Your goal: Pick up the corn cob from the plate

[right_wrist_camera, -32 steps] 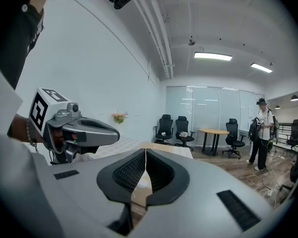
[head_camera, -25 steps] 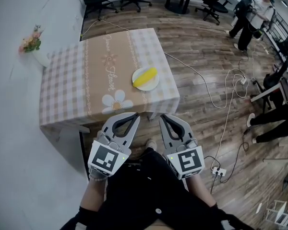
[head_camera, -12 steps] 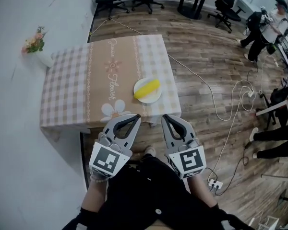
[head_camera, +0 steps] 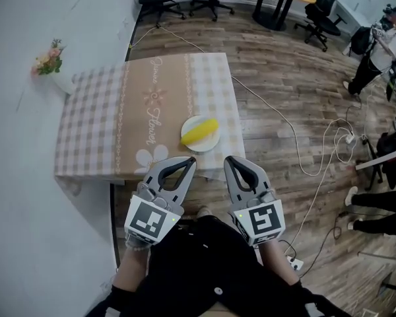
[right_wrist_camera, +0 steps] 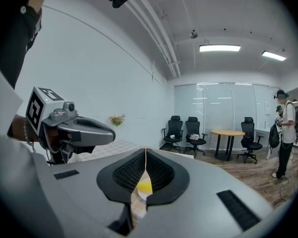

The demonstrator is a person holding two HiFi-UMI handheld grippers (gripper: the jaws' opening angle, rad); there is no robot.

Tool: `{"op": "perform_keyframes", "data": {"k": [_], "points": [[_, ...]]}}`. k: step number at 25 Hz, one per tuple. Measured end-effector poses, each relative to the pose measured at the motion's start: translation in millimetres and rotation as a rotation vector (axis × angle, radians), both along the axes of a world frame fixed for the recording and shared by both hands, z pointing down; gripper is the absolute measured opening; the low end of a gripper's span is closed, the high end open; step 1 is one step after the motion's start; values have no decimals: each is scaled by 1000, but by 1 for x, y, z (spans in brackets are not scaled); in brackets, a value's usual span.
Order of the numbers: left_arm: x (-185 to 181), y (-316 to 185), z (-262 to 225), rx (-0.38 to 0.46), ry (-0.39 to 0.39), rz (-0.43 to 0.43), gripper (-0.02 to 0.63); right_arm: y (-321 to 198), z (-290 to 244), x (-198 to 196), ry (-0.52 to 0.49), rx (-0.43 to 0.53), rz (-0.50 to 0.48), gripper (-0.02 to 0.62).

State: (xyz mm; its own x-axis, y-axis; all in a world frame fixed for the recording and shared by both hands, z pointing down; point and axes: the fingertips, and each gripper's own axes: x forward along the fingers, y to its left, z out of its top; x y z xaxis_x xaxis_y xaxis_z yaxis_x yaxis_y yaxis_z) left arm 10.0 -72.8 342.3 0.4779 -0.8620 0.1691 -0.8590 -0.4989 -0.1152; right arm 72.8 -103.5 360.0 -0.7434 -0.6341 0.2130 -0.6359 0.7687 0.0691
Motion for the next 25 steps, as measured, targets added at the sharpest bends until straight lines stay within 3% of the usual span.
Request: {"op": "perform_keyframes", "data": {"k": [25], "points": [[29,-24,3,-15,3,48,12,-15,3,32,25,-28,49,42]]}}
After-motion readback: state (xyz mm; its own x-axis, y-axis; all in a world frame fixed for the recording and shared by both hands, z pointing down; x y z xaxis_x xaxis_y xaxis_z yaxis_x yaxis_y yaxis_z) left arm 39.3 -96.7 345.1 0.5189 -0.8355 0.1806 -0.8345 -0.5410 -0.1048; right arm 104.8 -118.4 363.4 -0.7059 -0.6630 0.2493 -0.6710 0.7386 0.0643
